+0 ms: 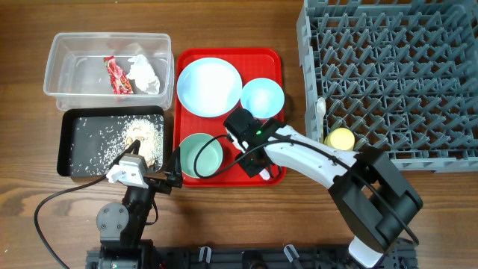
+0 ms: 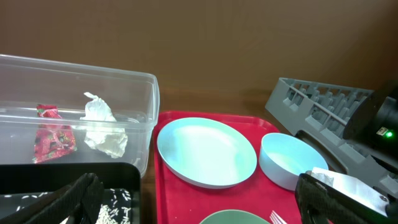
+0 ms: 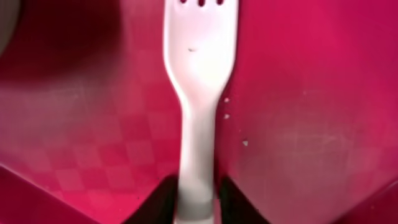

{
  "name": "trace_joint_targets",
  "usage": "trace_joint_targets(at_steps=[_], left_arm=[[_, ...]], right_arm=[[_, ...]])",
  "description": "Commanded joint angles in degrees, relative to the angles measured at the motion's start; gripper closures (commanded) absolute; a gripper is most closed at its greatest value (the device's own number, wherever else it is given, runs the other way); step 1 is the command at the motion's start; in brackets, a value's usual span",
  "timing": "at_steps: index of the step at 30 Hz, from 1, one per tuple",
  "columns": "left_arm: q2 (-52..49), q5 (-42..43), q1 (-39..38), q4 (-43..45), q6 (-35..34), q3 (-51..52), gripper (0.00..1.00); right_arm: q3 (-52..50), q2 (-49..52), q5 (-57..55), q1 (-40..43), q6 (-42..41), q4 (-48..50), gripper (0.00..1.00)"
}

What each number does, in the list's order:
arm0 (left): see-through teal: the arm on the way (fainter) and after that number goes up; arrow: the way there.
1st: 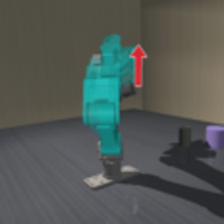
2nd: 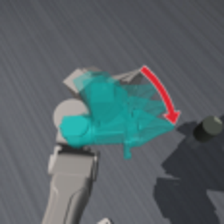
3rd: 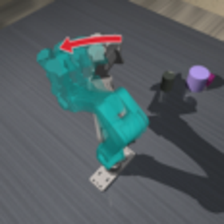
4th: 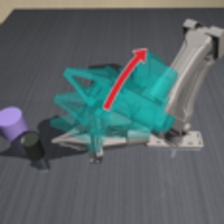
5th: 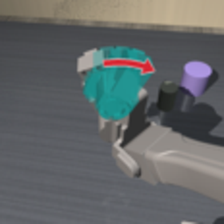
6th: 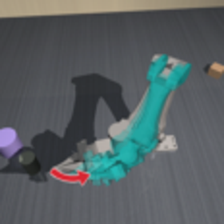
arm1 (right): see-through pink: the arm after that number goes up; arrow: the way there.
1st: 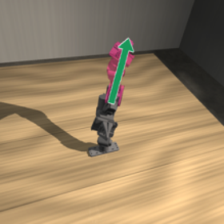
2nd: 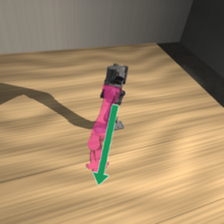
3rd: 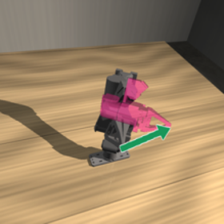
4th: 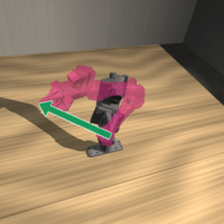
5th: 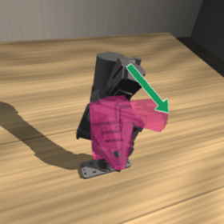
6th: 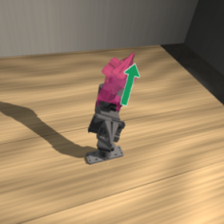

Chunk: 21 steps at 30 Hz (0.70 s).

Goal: Sort waste into correct bins and load items into the dishwasher rack
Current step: 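Grasp the white fork on the red tray with the right gripper, then place the white fork into the grey rack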

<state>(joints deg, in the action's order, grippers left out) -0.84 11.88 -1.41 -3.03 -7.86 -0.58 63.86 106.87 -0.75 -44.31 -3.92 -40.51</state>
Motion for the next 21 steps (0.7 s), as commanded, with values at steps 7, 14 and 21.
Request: trace_joint_targets(at_steps=[7,14,21], left_arm=[[0.31,0.31,-0.20,-0.24,-0.28,0.26,0.00],[0.31,0.31,-0.20,-0.22,-0.28,0.26,0.00],[0.31,0.31,-0.20,-0.22,-0.28,0.26,0.00]], right_arm=[[2.99,-7.85,-0.94,0.22,-2.54,-4.37,0.94],[3.32,-23.34,-3.26,4.96,-6.69,-6.47,0.96],[3.28,-31.02,-10.16,23.47,-8.15,-5.49,0.96]])
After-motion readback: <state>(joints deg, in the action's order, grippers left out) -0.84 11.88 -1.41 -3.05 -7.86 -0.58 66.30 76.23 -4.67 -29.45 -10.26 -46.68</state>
